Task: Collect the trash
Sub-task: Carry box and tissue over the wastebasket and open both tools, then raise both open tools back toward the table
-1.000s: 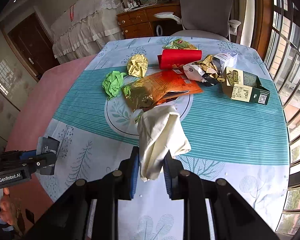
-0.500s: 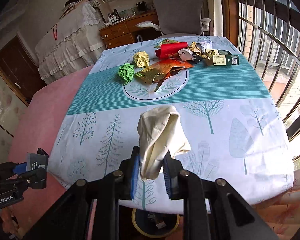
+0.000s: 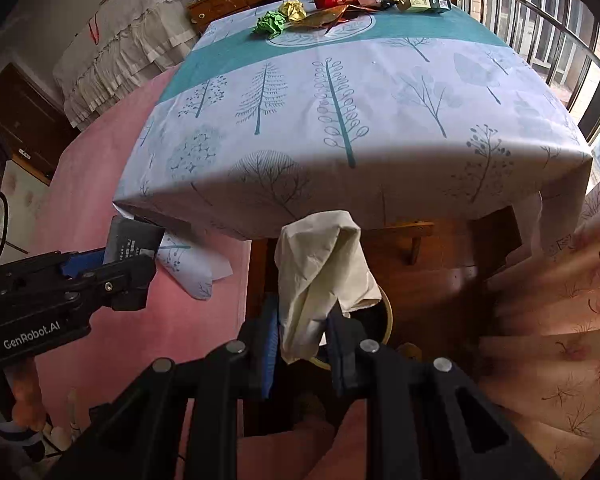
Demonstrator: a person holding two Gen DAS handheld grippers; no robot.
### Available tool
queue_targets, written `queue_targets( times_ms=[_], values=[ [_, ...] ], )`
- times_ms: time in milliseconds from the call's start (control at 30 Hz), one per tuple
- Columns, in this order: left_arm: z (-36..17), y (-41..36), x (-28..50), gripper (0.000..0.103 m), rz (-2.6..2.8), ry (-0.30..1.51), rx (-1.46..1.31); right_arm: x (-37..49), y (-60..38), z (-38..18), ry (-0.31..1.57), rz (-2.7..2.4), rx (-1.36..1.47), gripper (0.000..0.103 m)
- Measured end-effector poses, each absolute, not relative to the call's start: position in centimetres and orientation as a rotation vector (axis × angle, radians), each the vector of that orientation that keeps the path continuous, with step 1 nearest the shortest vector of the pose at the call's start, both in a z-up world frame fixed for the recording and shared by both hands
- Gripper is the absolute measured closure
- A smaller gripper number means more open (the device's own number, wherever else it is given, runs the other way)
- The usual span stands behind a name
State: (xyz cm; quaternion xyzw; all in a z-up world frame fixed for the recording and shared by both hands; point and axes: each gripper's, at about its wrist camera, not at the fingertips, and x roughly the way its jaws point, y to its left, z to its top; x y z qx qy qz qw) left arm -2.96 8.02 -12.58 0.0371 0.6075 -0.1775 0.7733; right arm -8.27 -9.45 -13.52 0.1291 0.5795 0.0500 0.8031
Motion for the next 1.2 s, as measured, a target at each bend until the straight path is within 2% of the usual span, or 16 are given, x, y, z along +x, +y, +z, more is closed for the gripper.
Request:
queue_targets(
  times_ms=[200,533,633,667,700,733,800,867,1000,1200],
  values=[
    [-19.3,6.2,-4.7,0.060,-0.378,1.380,0.110,-9.3,-9.7,-20.0,1.321,0.102,0.353,0.080],
    [-37.2,4.7,-3.4,0.058,-0.308,1.473,0.068,-7.5,-9.0,-40.1,1.456,0.123,0.362,0.078],
    [-41.0,4.4,-2.9,0.057,-0.295,1.502,0.054,-7.1,-9.0,-44.8,1.492,0.131,0.352,0.073],
    [-41.9,4.5,-2.8,0.055,-0.296,1.507,0.041,-7.1,-9.2,-46.0,1.502,0.127,0.352,0.069],
    [-42.6,4.5,-2.5,0.046,-0.287,1.509,0.036,-6.9,-9.4,-46.9,1.512,0.125,0.358,0.057],
    [-43.2,4.5,-2.4,0.033,-0.270,1.509,0.039,-6.8,-9.6,-47.8,1.518,0.123,0.369,0.052],
    [-44.2,4.6,-2.0,0.022,-0.247,1.521,0.038,-6.6,-10.0,-48.8,1.516,0.116,0.389,0.039],
    [-44.9,4.8,-1.7,0.020,-0.236,1.546,0.035,-6.7,-10.1,-49.2,1.511,0.118,0.399,0.035],
    [-44.7,5.5,-1.5,0.005,-0.213,1.537,0.052,-6.6,-10.3,-48.7,1.497,0.092,0.367,0.033],
    [-41.6,6.1,-1.5,0.001,-0.200,1.473,0.076,-6.6,-11.5,-46.0,1.462,0.050,0.367,0.033]
  ],
)
